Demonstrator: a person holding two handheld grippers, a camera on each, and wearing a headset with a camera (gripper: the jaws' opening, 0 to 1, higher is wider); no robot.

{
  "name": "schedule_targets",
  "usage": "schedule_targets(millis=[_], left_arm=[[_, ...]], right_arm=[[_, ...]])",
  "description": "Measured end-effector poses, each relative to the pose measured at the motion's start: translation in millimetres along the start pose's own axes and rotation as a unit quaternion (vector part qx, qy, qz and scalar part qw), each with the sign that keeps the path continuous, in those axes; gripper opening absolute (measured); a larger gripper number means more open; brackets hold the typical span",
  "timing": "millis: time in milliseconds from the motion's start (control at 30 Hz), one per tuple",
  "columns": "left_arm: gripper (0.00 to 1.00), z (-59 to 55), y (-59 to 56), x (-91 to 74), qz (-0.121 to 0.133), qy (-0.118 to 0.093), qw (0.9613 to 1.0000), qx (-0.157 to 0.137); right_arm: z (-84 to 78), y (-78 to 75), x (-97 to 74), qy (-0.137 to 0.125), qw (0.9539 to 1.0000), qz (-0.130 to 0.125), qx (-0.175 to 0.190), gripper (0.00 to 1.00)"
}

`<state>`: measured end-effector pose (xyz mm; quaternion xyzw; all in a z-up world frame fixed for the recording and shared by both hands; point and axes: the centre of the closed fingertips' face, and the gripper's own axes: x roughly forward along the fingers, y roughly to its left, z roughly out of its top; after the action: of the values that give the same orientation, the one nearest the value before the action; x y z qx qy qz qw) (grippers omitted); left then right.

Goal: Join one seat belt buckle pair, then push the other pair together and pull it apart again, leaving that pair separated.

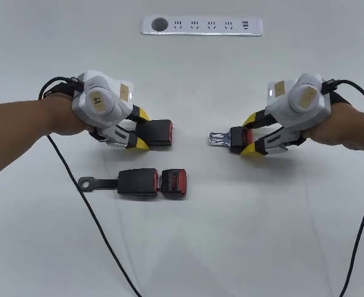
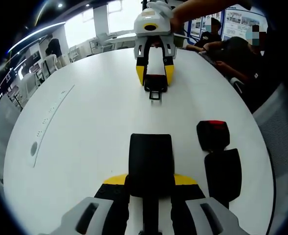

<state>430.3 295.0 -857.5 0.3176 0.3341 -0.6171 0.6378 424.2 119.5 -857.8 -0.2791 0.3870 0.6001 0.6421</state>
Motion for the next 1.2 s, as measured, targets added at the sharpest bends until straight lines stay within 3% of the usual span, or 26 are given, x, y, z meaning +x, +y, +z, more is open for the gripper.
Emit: schedule_targets(millis=[467, 767, 833, 867, 933, 967, 1067, 1200], left_arm=[[0.33, 0.6, -0.3, -0.3, 0.0, 0.003, 1.0, -0.001], [0.34, 2.1, -1.0, -0.1, -0.003, 0.005, 1.0, -0.001], [0.34, 3.0, -1.0, 0.2, -0.001, 0.012, 0.9999, -0.008], [0.35, 4.3, -2.3, 0.3, 0.001, 0.012, 0.9996, -0.026], [0.42, 7.0, -5.2, -1.4, -0.003, 0.008, 0.9994, -0.032], [0.44, 11.8, -6.0, -3.8, -0.001, -0.003, 0.9993, -0.037], [0.47, 19.3, -0.8, -12.3, 0.02, -0.019, 0.9976, -0.064], [0.62, 23.6, -0.1, -23.3, 0.044, -0.026, 0.9955, -0.08]], right_arm=[[-18.8, 0.4, -10.1, 0.003, 0.9998, -0.004, 0.022, 0.35], [-15.7, 0.6, -9.5, -0.004, 0.9992, -0.008, 0.039, 0.36], [-18.2, -1.3, -9.6, 0.011, 0.9995, -0.027, -0.011, 0.36], [-20.2, -2.7, -10.2, 0.023, 0.9988, -0.041, -0.016, 0.41], [-13.7, -1.2, -11.0, 0.001, 0.9988, -0.048, 0.004, 0.58], [-5.3, -5.1, -14.6, -0.028, 0.9974, -0.065, 0.014, 0.65], [-0.6, -10.7, -24.4, -0.046, 0.9939, -0.092, 0.039, 0.65], [6.8, -14.3, -35.0, -0.075, 0.9862, -0.132, 0.066, 0.71]])
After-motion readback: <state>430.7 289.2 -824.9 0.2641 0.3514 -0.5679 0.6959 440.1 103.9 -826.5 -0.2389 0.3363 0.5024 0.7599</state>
